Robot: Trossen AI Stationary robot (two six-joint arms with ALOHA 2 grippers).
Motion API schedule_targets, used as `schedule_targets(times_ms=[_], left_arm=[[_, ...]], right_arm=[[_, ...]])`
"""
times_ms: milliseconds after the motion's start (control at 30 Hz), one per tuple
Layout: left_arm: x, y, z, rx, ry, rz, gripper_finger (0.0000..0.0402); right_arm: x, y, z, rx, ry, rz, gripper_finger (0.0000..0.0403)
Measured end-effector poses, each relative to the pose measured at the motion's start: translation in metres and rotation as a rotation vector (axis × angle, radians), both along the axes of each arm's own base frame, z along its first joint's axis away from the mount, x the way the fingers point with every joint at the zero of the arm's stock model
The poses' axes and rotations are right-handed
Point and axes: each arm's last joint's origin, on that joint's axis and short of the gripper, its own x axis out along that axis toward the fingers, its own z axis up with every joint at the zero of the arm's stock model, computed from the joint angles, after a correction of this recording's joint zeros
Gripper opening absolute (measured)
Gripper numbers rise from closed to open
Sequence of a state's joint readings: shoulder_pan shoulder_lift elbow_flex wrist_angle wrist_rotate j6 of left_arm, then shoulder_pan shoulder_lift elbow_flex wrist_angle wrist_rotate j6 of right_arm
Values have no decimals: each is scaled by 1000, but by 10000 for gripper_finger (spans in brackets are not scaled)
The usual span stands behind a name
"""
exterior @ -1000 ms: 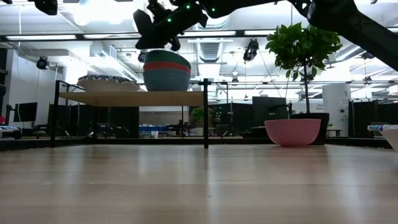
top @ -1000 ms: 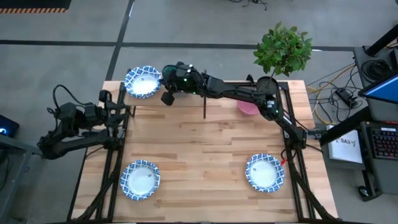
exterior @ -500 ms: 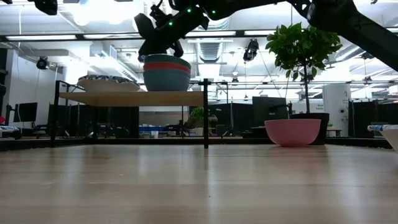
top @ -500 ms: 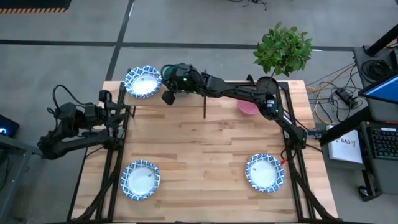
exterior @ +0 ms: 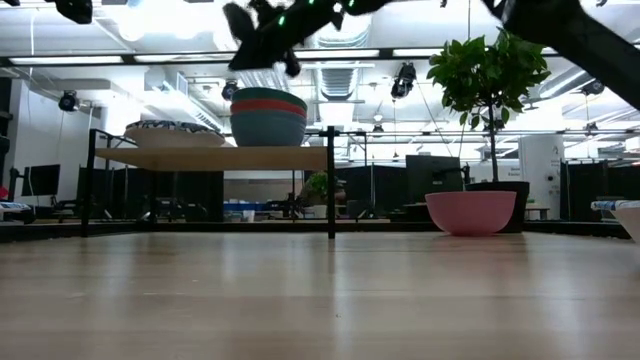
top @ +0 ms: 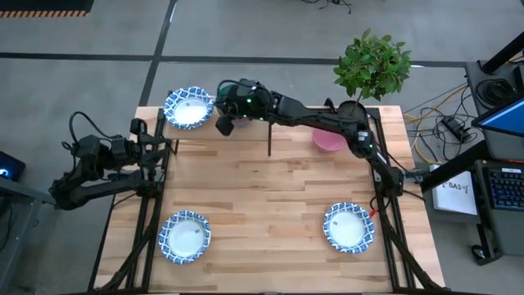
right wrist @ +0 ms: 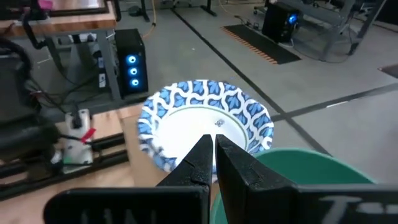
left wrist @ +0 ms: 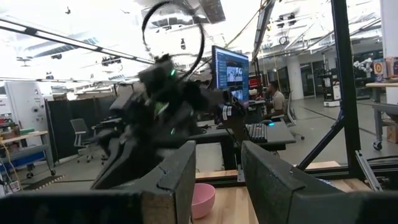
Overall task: Place and stack bowls onto a shelf
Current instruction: Stack the right white and blue bowl on top of the white and blue bowl
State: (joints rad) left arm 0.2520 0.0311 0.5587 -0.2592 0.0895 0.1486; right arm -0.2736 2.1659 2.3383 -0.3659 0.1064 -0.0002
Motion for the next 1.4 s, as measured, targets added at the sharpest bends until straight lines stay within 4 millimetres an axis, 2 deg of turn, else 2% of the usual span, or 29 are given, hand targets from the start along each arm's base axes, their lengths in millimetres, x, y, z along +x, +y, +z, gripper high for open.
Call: schedule_targets(times_ms=[167,267,433,667,867,967,1133,1233,1400], left_arm=[[1,0,0,0,1,0,113],[2,0,-1,-1,3,0,113],[4,1,-2,1,7,1,113],[22,6,-3,-21,88,0,113],[47,12,-8,-60,190,-2,113],[58,15,-9,-70,228,-2,113],[71,18,-10,-79,248,-2,113],[75,19,-11,-81,254,-2,113],[75,19,-10,-80,251,-2,113]], right_arm=[[-24,25,30,16,53,37,9],[-40,42,42,42,127,31,9],[-60,74,49,58,246,25,9],[-77,117,26,83,395,-5,9],[-106,137,15,230,425,-66,9],[-124,144,6,377,466,-119,9],[-149,154,-18,732,575,-232,9],[-155,167,-42,896,658,-299,9],[-164,195,-76,1064,801,-387,26]])
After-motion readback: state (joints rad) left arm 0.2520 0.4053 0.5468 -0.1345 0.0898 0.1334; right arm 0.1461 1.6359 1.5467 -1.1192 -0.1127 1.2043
